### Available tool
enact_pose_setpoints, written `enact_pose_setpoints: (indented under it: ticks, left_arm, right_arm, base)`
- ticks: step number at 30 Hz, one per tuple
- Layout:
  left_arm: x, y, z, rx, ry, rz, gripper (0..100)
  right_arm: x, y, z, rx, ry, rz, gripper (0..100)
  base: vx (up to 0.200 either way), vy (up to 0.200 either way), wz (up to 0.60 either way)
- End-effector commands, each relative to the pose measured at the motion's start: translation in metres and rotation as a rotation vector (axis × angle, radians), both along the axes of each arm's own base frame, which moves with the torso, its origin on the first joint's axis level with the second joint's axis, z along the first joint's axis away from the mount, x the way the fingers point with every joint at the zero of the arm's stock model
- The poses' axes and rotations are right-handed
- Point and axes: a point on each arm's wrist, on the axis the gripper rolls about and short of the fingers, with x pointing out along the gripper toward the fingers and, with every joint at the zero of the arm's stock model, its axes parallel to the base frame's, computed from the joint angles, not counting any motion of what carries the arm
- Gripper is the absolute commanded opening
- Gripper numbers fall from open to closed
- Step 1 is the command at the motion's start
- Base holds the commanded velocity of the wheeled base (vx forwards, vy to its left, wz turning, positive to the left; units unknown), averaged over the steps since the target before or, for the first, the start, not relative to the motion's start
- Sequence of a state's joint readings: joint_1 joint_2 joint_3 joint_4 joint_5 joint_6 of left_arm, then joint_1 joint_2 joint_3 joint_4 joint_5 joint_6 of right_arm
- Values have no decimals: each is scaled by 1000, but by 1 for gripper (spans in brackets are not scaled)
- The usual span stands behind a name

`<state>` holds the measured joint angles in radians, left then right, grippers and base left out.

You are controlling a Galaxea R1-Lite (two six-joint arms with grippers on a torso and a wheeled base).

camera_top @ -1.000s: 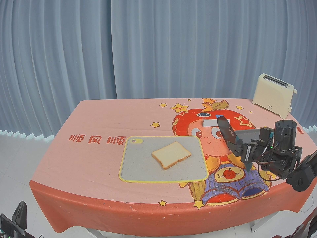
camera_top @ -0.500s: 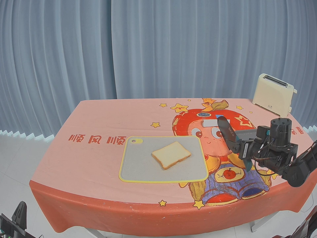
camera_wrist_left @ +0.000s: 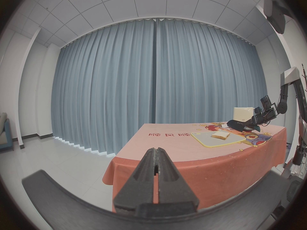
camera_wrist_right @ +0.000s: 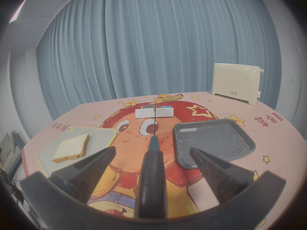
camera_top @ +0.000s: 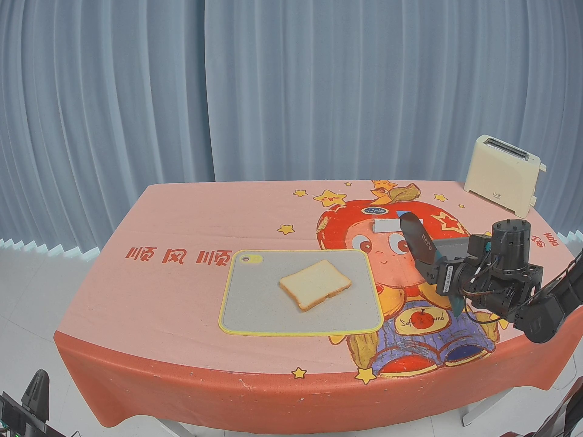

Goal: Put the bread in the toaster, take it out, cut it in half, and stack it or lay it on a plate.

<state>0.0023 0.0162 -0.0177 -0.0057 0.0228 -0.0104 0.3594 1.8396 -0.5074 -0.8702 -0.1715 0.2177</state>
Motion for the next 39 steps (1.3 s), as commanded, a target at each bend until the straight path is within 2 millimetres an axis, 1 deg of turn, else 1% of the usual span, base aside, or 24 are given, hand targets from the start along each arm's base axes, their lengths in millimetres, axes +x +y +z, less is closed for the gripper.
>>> enact_pose_setpoints:
  ticks: [1,15,21,26,27,31,37,39]
  left_arm:
    - [1,0,-5,0,13,1,0]
    - [1,0,-5,0,13,1,0]
    - [1,0,-5,0,13,1,0]
    - [1,0,-5,0,13,1,0]
    - [1,0,-5,0,13,1,0]
    - [1,0,-5,0,13,1,0]
    - [1,0,-5,0,13,1,0]
    - [1,0,-5,0,13,1,0]
  right_arm:
    - [1,0,-3,-4,10,-1,0]
    - [0,3,1,5,-5,9,0]
    - [-6,7,13,22,-45,28,0]
    - [-12,8,25,36,-85,38,0]
    - [-14,9,30,42,-100,46,0]
    - [-24,16,36,46,-114,78,0]
    - [-37,24,38,41,-122,124,0]
    - [-38,25,38,41,-125,130,0]
  base:
    - [0,0,0]
    - [0,0,0]
    - [0,0,0]
    - [0,0,0]
    - [0,0,0]
    - [0,0,0]
    - [0,0,0]
    - [0,0,0]
